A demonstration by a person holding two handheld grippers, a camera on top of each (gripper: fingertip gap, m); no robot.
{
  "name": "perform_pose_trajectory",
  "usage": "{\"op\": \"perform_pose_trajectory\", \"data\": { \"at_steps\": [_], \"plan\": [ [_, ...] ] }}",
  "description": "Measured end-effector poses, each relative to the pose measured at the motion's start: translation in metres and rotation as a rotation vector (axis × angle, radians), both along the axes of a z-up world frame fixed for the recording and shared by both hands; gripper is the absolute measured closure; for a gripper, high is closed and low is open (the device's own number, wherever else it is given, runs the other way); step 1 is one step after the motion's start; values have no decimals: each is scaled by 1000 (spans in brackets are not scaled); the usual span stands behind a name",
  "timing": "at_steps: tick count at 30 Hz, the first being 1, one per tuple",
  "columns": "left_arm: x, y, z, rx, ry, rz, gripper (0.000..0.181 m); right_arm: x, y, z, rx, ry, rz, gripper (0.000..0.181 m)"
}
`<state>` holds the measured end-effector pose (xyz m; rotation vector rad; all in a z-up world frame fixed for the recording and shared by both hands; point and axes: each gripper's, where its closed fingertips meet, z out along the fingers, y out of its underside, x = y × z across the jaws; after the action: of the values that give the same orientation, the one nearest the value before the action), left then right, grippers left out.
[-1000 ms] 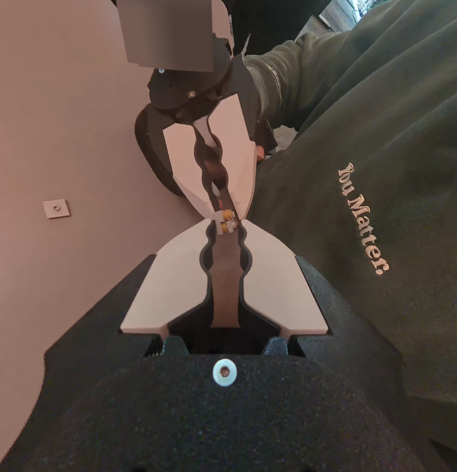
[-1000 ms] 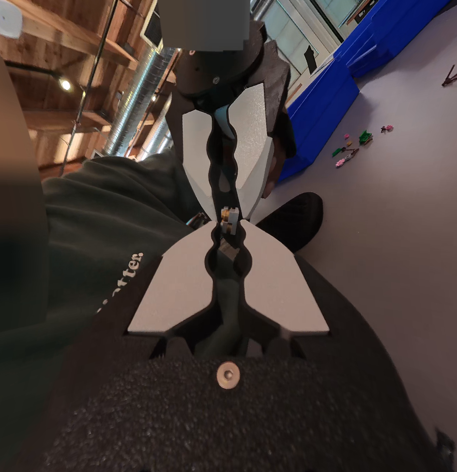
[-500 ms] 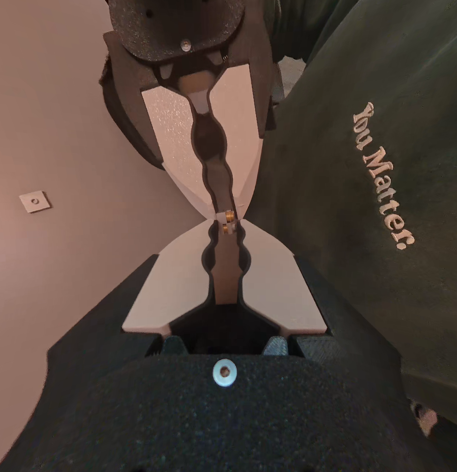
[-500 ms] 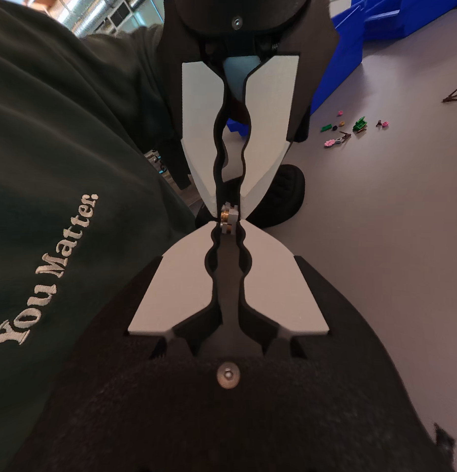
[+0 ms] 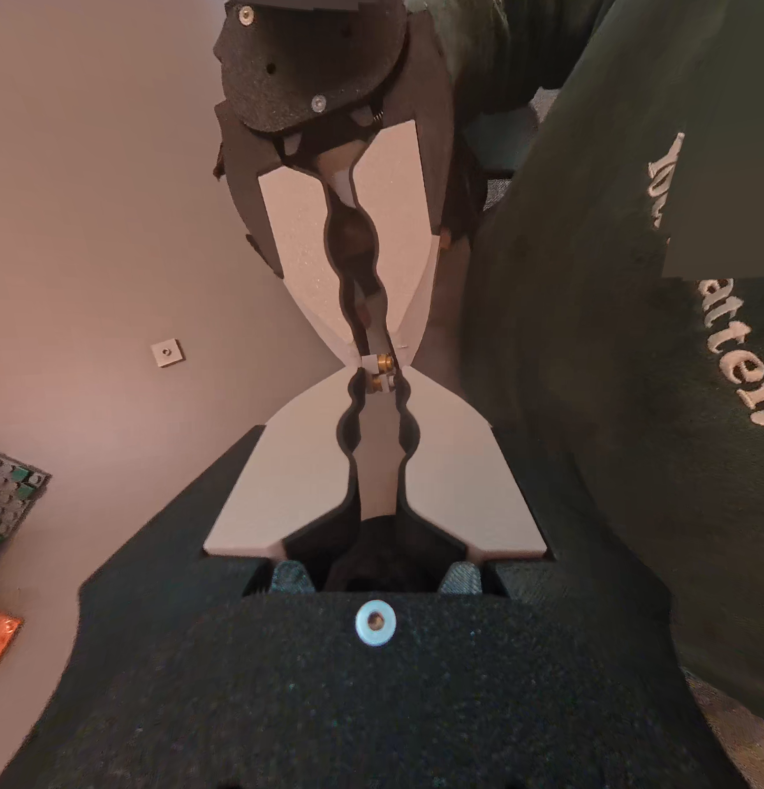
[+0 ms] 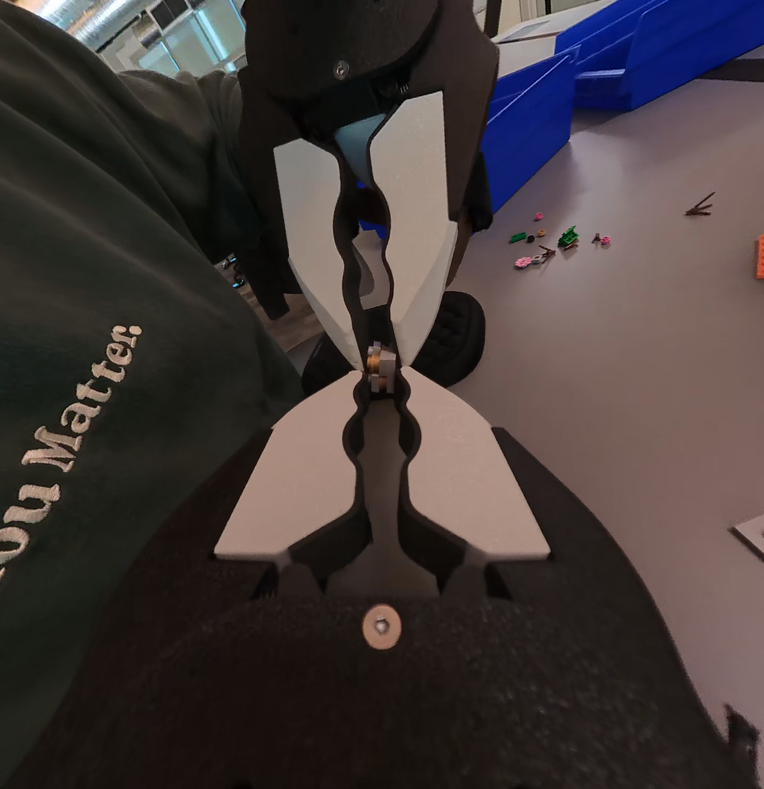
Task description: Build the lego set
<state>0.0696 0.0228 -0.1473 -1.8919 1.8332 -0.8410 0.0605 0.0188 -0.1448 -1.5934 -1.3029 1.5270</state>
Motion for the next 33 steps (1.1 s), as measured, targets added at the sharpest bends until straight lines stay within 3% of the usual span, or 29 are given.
{"op": "perform_pose_trajectory", "data": {
  "at_steps": [15,28,33],
  "plan": [
    [1,-20,-5,139,4,-94,167,5,-21,-6,171,-105,194,170],
    [-2,-22,-10,191,-73,-70,168,1,-24,-12,85,-105,232,171],
    [-3,-21,-15,132,-91,-21,168,-1,-21,-18,51,-107,225,170]
  ]
}}
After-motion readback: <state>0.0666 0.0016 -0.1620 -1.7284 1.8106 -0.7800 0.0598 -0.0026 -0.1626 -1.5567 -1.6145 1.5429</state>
